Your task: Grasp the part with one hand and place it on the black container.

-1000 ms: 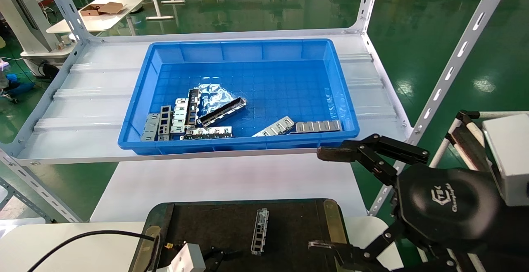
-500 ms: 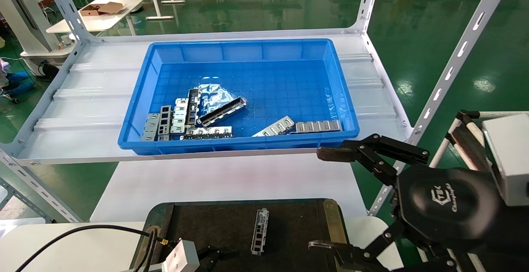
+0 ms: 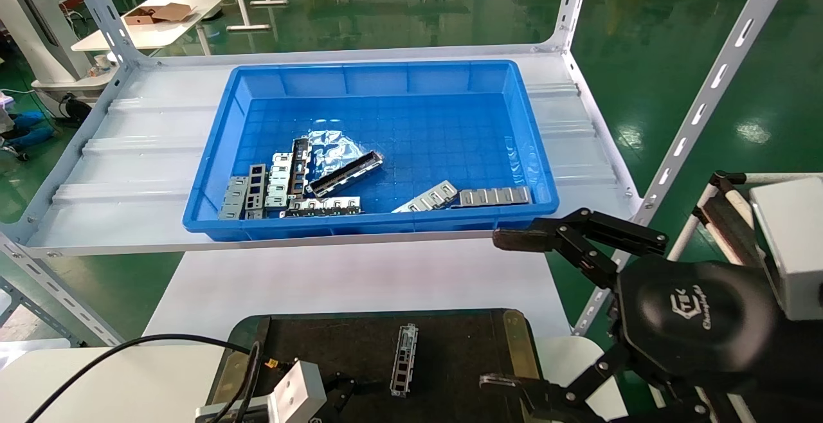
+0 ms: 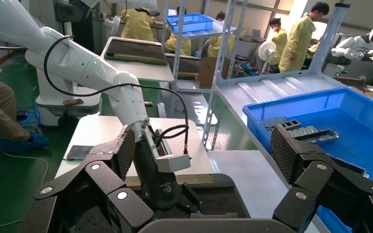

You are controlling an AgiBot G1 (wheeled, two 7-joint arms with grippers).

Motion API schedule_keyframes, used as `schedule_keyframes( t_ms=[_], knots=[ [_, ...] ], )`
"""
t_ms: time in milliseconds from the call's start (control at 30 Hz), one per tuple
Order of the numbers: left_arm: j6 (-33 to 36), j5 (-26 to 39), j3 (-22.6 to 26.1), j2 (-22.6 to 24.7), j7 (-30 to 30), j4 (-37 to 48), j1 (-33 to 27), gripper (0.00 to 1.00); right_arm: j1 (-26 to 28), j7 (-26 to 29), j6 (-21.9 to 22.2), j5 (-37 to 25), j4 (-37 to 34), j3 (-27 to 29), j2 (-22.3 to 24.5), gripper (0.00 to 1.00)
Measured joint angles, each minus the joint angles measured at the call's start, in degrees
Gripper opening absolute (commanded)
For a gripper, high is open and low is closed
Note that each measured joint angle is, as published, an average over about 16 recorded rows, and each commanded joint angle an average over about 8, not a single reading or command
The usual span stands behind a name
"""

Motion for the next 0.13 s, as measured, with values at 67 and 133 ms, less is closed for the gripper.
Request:
schedule_keyframes(
  t_ms=[67, 133],
  knots=[
    [0.0, 0.1, 0.1, -0.1, -0.3, -0.1, -0.2, 1.0, 0.0, 0.0, 0.0, 0.0, 0.0, 0.0, 0.0, 1.0],
    [0.0, 0.2, 0.1, -0.3, -0.6, -0.2, -0.4, 1.0, 0.0, 0.0, 0.0, 0.0, 0.0, 0.0, 0.0, 1.0]
  ],
)
